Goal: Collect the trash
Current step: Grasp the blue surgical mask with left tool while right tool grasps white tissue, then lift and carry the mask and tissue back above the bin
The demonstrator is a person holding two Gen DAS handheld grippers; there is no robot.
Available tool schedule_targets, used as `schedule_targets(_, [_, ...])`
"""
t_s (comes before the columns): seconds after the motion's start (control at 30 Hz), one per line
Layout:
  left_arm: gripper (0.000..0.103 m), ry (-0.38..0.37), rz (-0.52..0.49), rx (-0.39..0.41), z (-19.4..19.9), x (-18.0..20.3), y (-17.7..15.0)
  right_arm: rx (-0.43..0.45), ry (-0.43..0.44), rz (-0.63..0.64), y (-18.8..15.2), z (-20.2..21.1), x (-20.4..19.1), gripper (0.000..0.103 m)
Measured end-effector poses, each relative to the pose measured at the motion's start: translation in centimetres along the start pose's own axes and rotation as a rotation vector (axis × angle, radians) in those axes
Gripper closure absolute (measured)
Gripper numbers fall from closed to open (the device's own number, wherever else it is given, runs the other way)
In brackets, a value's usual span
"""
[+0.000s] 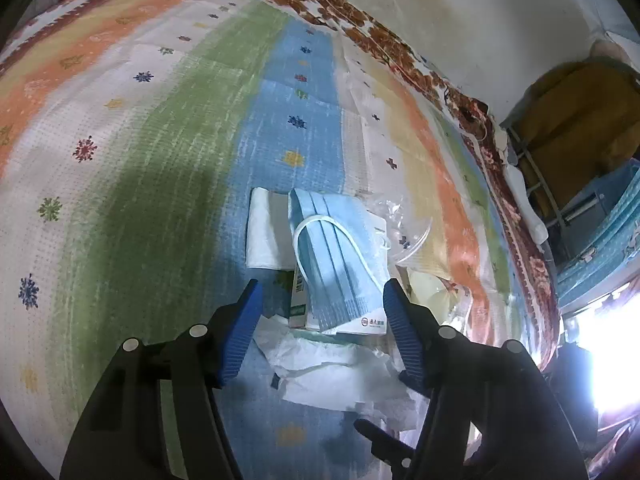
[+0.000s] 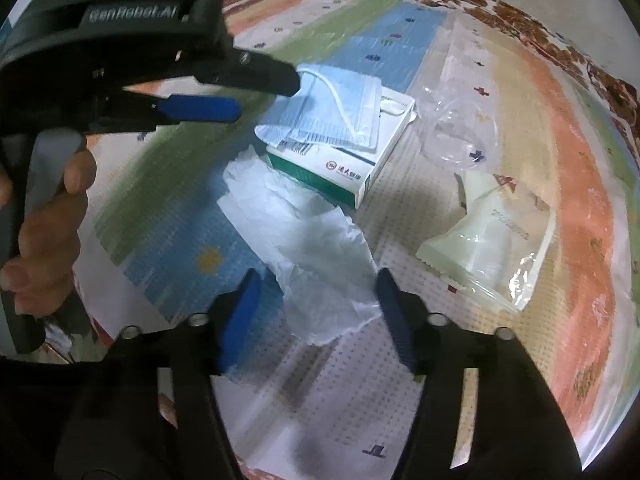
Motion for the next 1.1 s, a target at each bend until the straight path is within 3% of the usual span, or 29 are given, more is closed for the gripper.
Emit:
schedule_targets(0.17, [0.045, 0.034, -0.015, -0.023, -0.8, 0.1, -0.2, -0.010, -0.015, 0.001, 0.1, -0.3, 0.0, 0.056])
schedule_targets(0.3, [0.048, 0.037, -0.032, -0.033, -1.4, 0.5, -0.2, -0.011, -0.019, 0.002, 0.2, -0.6, -0.1, 0.065])
schedule_targets(0.47, [0.063, 0.059, -0.036, -0.019, -1.9, 0.6, -0.2, -0.016, -0.018, -0.010, 0.1, -0.6, 0.2, 0.079])
schedule_targets(0.53, [0.082, 0.070, -0.029, -0.021, -2.1, 0.5, -0.1, -0.019, -0.018, -0.006, 0.0, -0.6, 0.2, 0.084])
schedule_targets(0.63, [0.092, 0.081, -0.025, -0.003, -1.9, 0.4, -0.1, -0.023, -0.021, 0.001, 0.0, -0.6, 0.1, 0.090])
schedule_targets(1.1, [0.098, 0.089, -0.022, 0.107, 3.4, 1.7, 1.4, -0.012, 0.026, -0.062, 0.7, 1.4, 0.7, 0.097])
Point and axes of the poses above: each gripper's, at about its wrist camera, not at the fingertips, and z roughly against the way its jaws point, x to its right, y to its top, the point moved 2 cm from there along -z, roughly the way its jaws point
